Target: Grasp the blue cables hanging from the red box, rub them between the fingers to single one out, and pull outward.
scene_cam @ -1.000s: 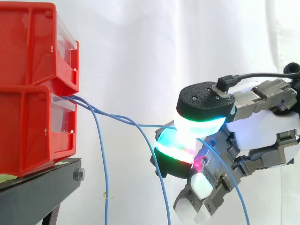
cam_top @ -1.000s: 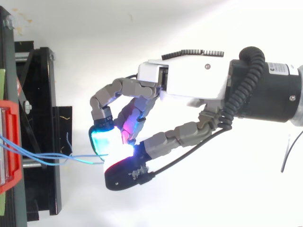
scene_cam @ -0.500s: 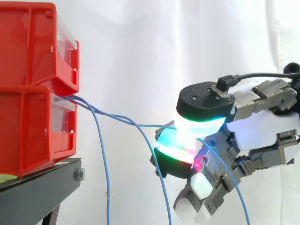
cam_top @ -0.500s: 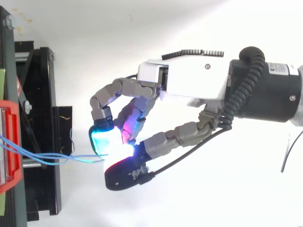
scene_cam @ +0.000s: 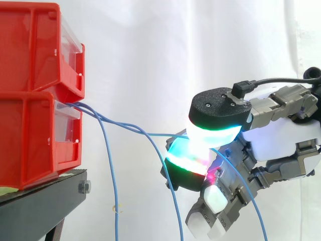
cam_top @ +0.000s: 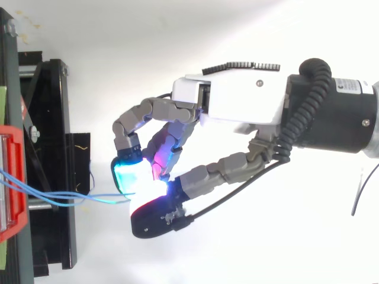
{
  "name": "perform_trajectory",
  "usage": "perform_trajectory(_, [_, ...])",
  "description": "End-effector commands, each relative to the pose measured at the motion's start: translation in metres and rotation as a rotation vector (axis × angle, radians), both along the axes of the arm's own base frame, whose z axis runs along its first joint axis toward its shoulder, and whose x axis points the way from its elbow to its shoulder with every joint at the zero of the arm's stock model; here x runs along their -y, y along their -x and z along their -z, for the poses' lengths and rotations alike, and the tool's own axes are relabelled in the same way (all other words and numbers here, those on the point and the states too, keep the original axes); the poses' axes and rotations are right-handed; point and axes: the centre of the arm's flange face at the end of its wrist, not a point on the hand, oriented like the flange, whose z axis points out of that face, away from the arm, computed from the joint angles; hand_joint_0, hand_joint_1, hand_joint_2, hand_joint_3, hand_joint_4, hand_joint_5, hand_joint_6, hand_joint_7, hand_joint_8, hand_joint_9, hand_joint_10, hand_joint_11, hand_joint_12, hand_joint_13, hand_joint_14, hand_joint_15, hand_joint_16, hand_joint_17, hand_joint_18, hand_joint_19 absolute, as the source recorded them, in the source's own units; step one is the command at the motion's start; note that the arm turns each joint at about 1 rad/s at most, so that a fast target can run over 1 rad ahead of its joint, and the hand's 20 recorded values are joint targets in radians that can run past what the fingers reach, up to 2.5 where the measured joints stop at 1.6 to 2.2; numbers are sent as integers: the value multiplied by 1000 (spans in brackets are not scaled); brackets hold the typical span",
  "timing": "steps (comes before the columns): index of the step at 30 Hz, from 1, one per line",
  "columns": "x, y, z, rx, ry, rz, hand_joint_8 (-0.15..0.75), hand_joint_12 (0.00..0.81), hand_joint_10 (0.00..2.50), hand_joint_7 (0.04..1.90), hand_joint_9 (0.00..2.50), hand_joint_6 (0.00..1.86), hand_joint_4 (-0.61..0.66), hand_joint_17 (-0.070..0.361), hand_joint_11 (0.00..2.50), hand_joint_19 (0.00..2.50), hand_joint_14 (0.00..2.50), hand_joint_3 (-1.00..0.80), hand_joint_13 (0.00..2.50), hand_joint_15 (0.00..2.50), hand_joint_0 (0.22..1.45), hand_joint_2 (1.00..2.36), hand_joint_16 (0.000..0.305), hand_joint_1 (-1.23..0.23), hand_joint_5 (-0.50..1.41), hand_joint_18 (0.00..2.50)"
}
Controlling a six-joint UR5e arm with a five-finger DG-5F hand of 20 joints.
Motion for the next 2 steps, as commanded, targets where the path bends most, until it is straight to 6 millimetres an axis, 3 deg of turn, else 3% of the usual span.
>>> perform_trajectory(1, [0, 0, 0, 0, 0, 0, 280, 438, 4, 1227, 1106, 769, -55, 123, 137, 225, 8, -89, 723, 242, 603, 1005, 54, -784, -6, 698])
perform_trajectory(2, [0, 0, 0, 0, 0, 0, 278, 438, 4, 1227, 1106, 769, -55, 122, 132, 232, 8, -89, 724, 242, 603, 1006, 54, -784, -6, 699])
